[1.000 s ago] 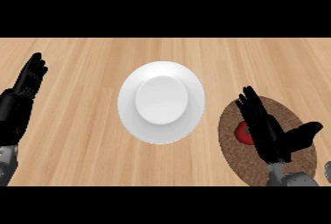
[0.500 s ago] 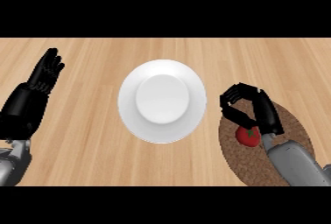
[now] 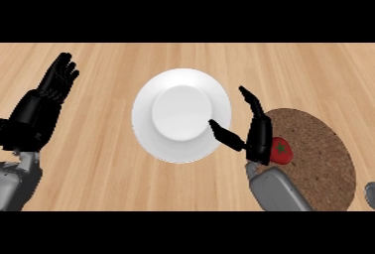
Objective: Pick the tomato from the placemat and place it in the plate
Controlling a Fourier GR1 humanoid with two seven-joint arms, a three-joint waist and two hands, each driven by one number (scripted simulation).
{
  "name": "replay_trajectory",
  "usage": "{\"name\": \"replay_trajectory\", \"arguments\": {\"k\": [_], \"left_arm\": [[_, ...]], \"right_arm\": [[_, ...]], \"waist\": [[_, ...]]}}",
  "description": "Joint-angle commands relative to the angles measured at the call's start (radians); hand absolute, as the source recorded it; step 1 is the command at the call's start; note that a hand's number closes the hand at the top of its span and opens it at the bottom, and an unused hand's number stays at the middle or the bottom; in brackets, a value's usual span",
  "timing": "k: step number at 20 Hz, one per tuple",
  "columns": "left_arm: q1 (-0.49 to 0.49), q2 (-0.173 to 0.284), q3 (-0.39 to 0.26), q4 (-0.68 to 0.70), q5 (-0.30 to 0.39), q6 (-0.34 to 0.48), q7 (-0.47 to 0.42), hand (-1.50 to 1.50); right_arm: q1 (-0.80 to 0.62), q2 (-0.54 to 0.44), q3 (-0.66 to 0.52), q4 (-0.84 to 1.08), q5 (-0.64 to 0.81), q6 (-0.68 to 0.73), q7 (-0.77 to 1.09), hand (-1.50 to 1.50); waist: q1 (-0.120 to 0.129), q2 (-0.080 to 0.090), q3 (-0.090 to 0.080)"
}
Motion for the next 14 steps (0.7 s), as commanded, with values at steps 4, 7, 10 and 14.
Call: {"name": "replay_trajectory", "arguments": {"k": [4,7,10,14], "left_arm": [[0.039,-0.017,0.025,-0.034,-0.011,-0.025,0.021,0.0],[0.05,-0.007,0.048,0.028,-0.001,-0.043,-0.027,0.0],[0.049,-0.014,0.033,0.024,-0.025,-0.027,-0.03,0.0],[0.015,-0.031,0.035,0.042,-0.026,-0.01,-0.009,0.0]], "right_arm": [[-0.021,-0.051,0.043,-0.142,0.31,-0.056,0.313,-1.5],[-0.046,-0.171,0.002,-0.146,0.371,0.123,0.485,-1.5],[-0.057,-0.197,0.03,-0.153,0.395,0.303,0.668,-1.5],[-0.104,-0.249,0.049,-0.176,0.38,0.561,0.893,-1.5]], "waist": [[-0.016,-0.012,-0.001],[-0.033,-0.019,-0.006],[-0.041,-0.025,-0.008],[-0.049,-0.021,-0.007]]}}
